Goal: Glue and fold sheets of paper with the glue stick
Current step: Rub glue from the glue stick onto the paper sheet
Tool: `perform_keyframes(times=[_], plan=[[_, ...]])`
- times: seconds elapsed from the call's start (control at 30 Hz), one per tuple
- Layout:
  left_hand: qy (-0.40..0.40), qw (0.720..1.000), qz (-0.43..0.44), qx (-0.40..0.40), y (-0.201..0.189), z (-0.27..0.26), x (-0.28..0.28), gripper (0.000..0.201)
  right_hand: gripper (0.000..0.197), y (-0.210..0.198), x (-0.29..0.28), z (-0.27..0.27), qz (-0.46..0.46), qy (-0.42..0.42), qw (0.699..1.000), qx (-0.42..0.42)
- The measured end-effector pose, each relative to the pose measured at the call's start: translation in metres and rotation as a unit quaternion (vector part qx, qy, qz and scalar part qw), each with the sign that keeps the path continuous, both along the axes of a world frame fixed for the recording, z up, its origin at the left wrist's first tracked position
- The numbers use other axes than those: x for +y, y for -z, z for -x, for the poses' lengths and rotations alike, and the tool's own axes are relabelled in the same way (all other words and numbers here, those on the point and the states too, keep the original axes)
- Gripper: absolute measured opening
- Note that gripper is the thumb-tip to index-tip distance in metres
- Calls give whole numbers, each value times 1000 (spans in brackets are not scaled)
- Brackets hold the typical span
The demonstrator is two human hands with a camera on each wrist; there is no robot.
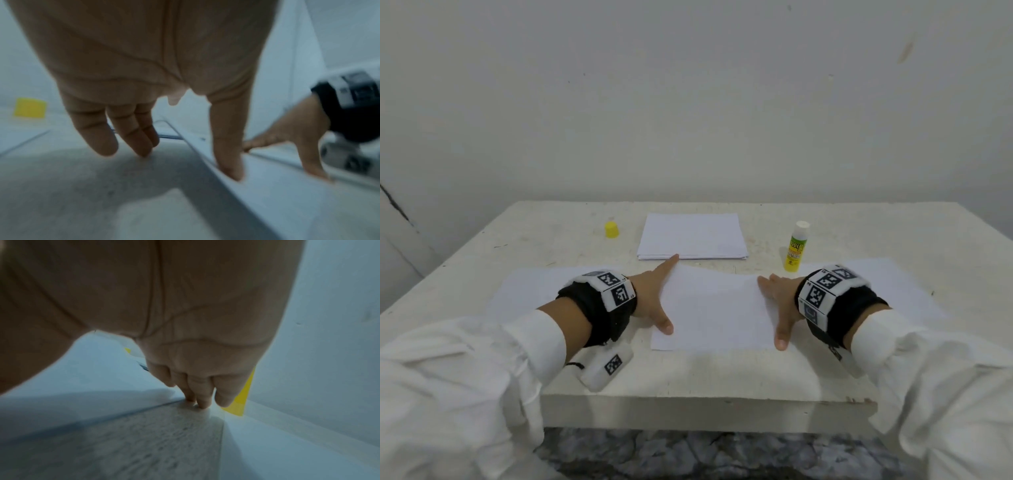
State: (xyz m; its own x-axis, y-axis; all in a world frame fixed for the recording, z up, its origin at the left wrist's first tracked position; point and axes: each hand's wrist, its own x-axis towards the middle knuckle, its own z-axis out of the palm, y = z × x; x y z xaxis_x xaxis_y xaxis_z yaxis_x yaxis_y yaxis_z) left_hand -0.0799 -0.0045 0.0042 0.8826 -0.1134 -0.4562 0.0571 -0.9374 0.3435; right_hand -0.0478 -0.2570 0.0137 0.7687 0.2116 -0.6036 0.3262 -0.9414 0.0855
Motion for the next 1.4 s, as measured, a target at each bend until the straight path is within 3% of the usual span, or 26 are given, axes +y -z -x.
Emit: perform_keyframes(times=[0.1, 0.2, 0.3, 0.4, 0.5, 0.6, 0.7, 0.87, 0.97, 1.03, 1.07, 1.13, 1.2, 1.23, 1.33, 1.4], plan=[[-87, 987, 134, -12, 0, 6, 11, 86, 105, 1, 0, 2, -36, 25, 999, -2], [-108, 983, 140, -48, -3, 12, 20, 46, 80, -3, 1, 3, -100, 79, 992, -20], [-118, 974, 175, -79, -8, 9, 30, 43, 54, -9, 4, -1, -209, 142, 967, -11], [-120, 968, 196, -102, -18, -1, 40, 47, 23, -11, 16, -13, -225, 156, 962, -17], [-138, 961, 200, -129, -25, -24, 49, 45, 40, -17, 32, -32, -249, 192, 948, -50], [-176, 954, 181, -160, -29, -59, 55, 39, 42, -27, 53, -63, -244, 195, 944, -110], [-163, 970, 103, -147, -27, -97, 60, 45, 41, -29, 76, -94, -227, 199, 944, -134], [-98, 991, -29, -89, -10, -142, 65, 64, 46, -15, 101, -136, -139, 220, 960, -98], [-71, 991, -94, -60, 4, -153, 65, 63, 46, 45, 93, -194, -64, 197, 974, -89], [-44, 988, -136, -53, 8, -155, 66, 58, 57, 114, 79, -263, 2, 187, 981, -44], [-32, 986, -153, -54, 9, -156, 67, 58, 65, 130, 75, -279, 2, 172, 985, -34], [-24, 982, -180, -58, 11, -154, 67, 60, 70, 109, 78, -252, 17, 167, 984, -53], [-22, 978, -197, -67, 9, -148, 63, 56, 57, 32, 95, -164, 2, 147, 983, -107], [-23, 976, -200, -78, 8, -145, 60, 55, 50, 14, 97, -143, -35, 143, 982, -121], [-15, 974, -193, -118, 0, -131, 40, 57, 46, -11, 87, -100, -123, 141, 975, -122], [11, 978, -174, -118, -10, -119, 16, 47, 44, -21, 72, -73, -176, 122, 972, -101]])
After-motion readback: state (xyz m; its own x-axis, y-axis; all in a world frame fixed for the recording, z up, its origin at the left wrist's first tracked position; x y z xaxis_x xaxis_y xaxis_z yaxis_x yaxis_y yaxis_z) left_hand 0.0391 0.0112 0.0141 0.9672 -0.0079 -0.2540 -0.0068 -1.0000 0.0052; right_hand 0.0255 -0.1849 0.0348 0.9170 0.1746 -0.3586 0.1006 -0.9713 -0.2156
